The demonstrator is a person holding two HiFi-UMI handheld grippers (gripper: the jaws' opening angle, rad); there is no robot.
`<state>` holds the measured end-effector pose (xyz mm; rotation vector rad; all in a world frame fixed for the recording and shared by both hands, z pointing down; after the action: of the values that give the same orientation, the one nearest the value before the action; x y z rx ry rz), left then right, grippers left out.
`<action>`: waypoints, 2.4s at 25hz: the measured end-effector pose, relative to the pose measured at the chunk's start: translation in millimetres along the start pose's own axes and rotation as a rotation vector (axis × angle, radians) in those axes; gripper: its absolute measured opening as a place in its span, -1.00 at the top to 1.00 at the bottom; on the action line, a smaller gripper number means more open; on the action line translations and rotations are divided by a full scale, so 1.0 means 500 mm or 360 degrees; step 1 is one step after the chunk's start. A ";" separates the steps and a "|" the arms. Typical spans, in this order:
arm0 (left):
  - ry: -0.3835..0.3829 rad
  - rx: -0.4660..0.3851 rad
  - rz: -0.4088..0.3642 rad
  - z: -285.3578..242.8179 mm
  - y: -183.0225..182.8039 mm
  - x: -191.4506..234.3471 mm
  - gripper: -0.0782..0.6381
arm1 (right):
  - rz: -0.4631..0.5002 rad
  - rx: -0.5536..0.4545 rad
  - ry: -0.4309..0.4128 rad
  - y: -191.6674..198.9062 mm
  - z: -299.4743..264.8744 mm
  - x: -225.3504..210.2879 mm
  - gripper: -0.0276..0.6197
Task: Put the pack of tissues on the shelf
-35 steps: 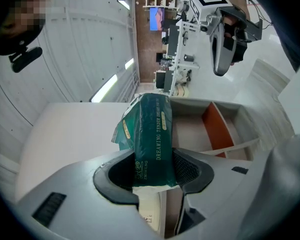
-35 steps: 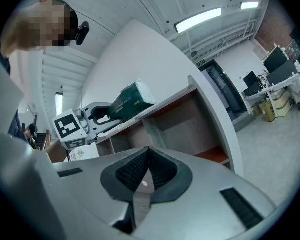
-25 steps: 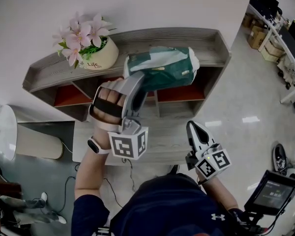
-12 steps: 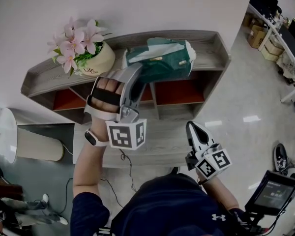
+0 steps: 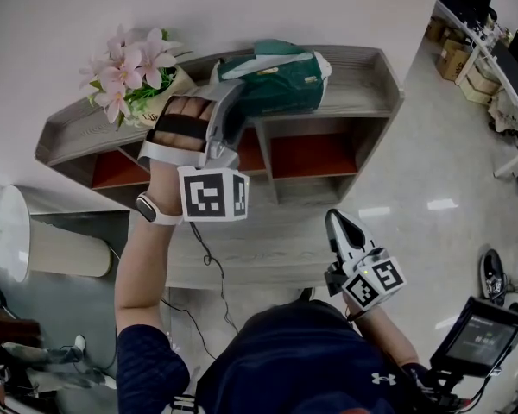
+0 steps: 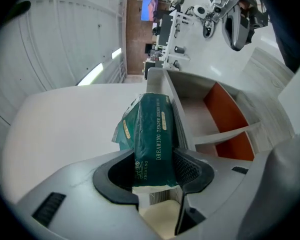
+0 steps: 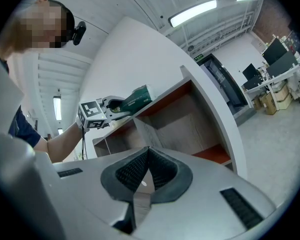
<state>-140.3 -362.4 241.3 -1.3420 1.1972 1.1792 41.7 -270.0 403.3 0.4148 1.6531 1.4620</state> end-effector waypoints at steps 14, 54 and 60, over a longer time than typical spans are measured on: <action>0.0370 -0.0020 0.0291 -0.048 0.022 -0.013 0.14 | -0.0037 0.0010 -0.0023 0.010 0.016 0.011 0.89; -0.0113 -0.0237 0.1166 0.158 -0.016 -0.003 -0.16 | 0.0041 -0.0028 -0.0075 -0.007 0.028 0.075 0.89; -0.0042 -0.0225 0.1492 0.209 -0.004 -0.102 -0.06 | 0.0082 -0.0043 -0.0054 -0.013 0.031 0.090 0.89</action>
<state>-147.6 -254.3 283.8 -0.8327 1.8274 1.9390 29.9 -229.3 381.2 0.4674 1.6049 1.5056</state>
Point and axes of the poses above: the fingertips, and each gripper's own axes: z backward along the fingers, x to its left, y out of its underside, the point moved 2 cm from there along z, backward along the fingers, and after that the axes turned 1 degree about -y, right-handed, at the moved point
